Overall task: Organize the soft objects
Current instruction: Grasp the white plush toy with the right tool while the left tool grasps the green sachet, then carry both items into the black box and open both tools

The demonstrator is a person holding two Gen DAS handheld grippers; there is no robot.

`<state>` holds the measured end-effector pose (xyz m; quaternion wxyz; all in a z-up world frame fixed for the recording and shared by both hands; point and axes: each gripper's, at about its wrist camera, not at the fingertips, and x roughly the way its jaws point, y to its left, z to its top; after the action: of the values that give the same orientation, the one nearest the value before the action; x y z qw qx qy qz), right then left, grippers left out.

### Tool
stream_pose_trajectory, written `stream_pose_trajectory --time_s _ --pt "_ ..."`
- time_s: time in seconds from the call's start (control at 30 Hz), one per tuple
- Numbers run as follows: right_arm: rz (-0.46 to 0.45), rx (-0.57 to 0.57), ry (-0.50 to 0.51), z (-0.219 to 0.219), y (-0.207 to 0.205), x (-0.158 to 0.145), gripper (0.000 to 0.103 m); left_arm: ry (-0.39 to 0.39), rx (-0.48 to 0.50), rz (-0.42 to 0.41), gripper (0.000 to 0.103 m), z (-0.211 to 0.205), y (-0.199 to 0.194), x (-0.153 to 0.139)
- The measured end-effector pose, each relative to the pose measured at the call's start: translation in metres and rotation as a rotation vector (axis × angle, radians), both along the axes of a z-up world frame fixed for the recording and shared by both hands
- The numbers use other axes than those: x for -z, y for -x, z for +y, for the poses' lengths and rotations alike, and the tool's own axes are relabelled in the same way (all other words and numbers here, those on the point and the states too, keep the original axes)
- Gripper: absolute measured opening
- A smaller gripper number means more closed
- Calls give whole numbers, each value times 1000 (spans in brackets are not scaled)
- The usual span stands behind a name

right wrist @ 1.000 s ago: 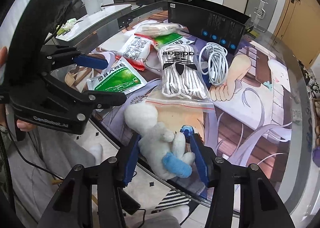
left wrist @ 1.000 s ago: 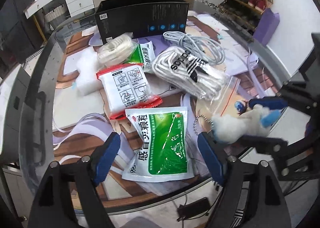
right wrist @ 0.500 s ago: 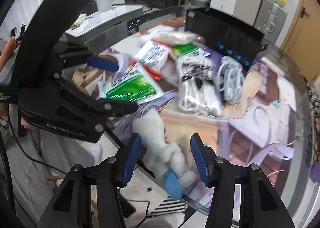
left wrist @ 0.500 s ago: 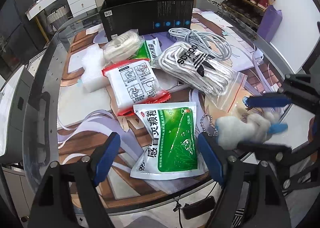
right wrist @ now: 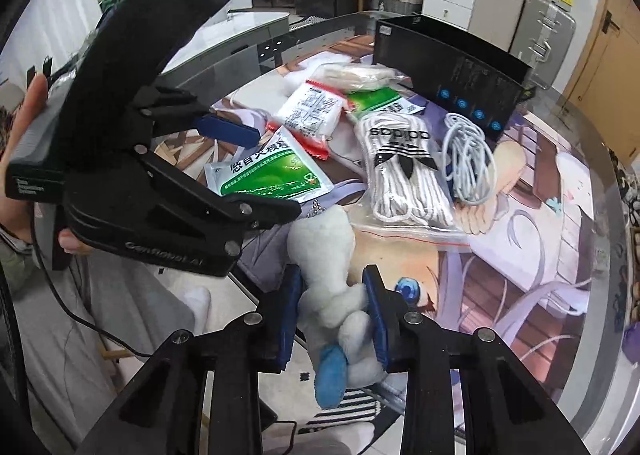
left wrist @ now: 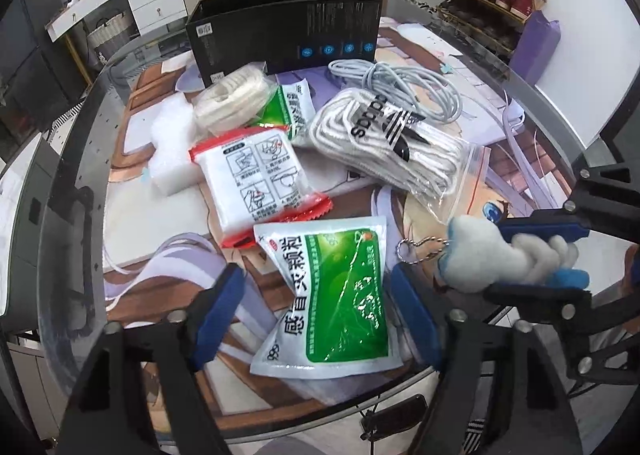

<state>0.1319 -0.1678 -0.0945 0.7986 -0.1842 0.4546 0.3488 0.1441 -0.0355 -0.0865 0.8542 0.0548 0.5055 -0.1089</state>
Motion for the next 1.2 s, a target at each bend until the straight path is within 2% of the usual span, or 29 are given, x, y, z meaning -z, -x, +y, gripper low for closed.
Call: stream_pose_trajectory --time_s 0.07,0.3,0.37,0.57,0.87,1.03,1.1,1.2 --pt "-6 8 -15 -3 2 -4 31 -3 28 -15 49 -5 1 -2" --pt "-26 2 -38 -4 6 -13 31 7 24 -37 31 -3 7 -7" --pt "-30 1 -43 -5 8 -15 31 24 18 -43 28 1 7 -12" --pt "-45 30 -79 -4 9 -31 31 3 3 -99 27 6 18 -32" --pt "-137 71 -182 -4 0 -82 31 46 37 -192 28 7 24 -79" --pt "-219 117 -232 -4 -20 -116 31 44 9 -265 27 15 8 -109" --pt "-237 136 -246 -2 -34 -127 31 25 -19 -291 28 20 -7 -117" --pt "-265 169 -245 2 -56 -138 31 37 -43 -308 28 28 -26 -125"
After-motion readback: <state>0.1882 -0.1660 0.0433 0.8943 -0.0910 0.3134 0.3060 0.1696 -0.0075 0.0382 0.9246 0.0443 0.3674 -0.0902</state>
